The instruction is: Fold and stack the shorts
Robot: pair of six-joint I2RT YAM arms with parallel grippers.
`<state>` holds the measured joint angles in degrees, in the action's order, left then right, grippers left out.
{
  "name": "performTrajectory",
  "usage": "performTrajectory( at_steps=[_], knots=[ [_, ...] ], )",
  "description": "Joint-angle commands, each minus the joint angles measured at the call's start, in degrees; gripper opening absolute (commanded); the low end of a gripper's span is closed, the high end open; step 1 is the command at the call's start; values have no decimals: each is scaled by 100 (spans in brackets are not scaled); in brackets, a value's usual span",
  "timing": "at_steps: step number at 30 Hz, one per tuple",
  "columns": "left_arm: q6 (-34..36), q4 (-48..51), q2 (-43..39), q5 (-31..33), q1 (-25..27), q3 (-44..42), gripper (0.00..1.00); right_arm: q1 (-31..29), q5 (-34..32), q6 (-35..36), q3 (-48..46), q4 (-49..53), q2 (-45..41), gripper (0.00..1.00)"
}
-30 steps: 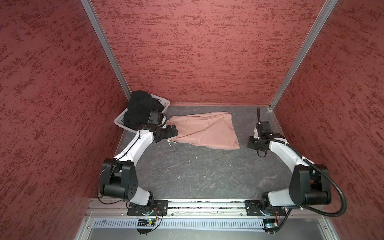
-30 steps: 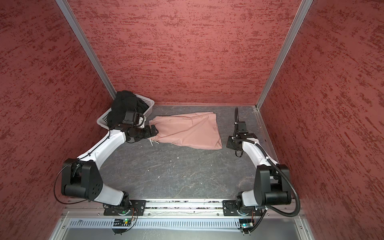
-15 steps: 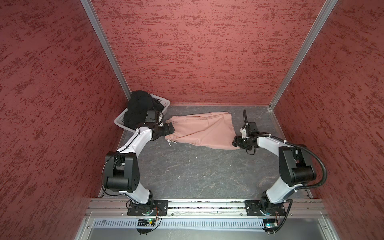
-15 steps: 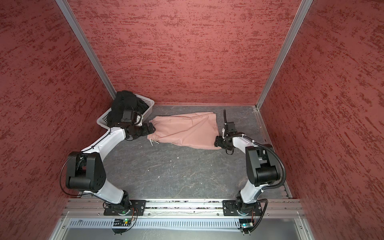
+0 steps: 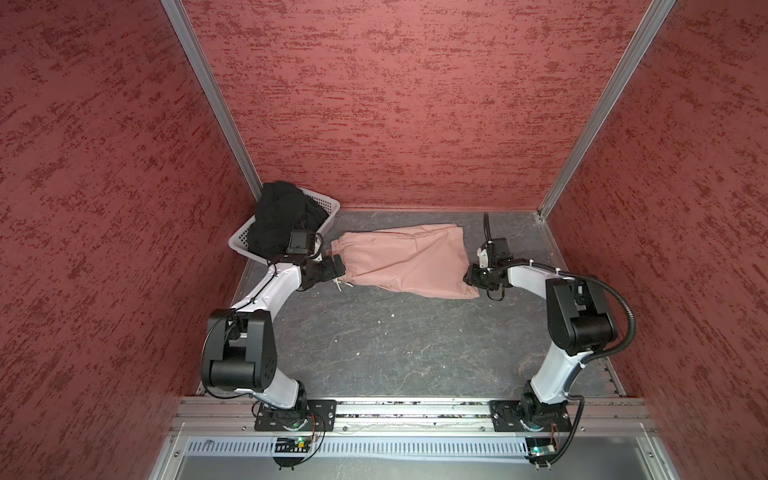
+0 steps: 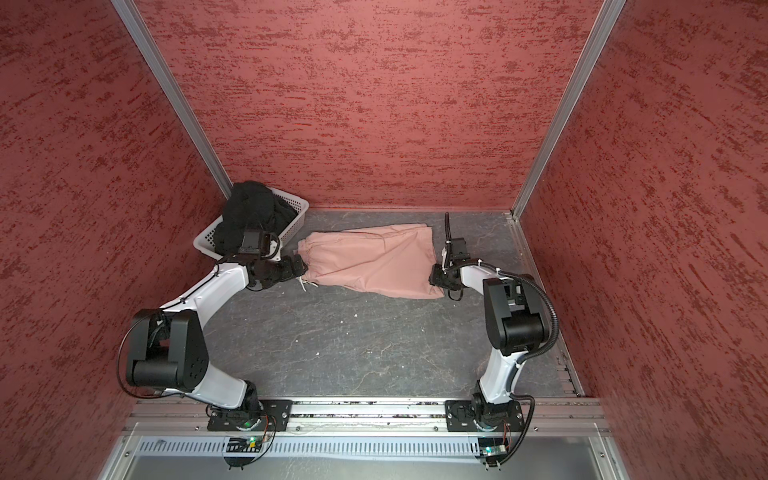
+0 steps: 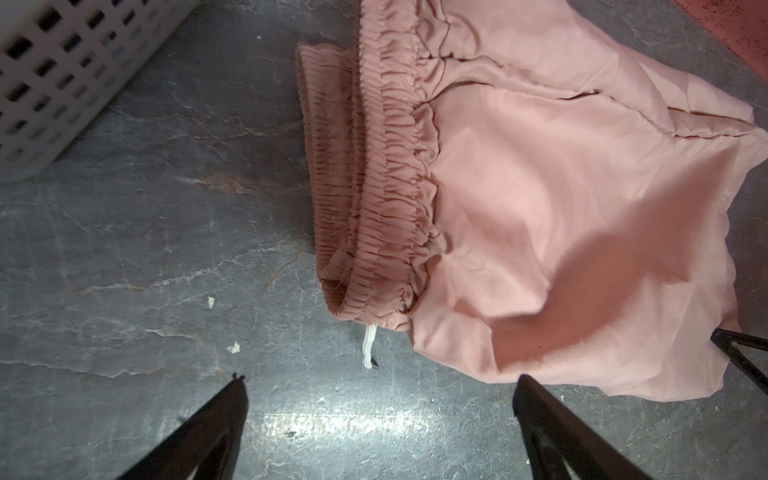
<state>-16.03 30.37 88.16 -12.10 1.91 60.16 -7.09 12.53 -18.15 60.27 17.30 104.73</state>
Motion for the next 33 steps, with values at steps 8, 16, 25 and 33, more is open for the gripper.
performTrajectory(
  at_steps=[8, 16, 25, 33],
  knots=[
    [32, -13, 2, -140, -84, 97, 99, -39, -619, -267, -386, 882, -265, 0],
    [23, -411, 364, -452, -77, 267, 99, 215, -1010, -791, -1504, 1849, -2438, 0],
    [338, -780, 1569, -1018, 279, 1598, 93, 243, -979, -759, -1615, 1727, -3051, 45],
    [367, -860, 2364, -1073, 535, 2247, 83, 475, -1317, -168, -941, 1109, -2536, 61]
  ],
)
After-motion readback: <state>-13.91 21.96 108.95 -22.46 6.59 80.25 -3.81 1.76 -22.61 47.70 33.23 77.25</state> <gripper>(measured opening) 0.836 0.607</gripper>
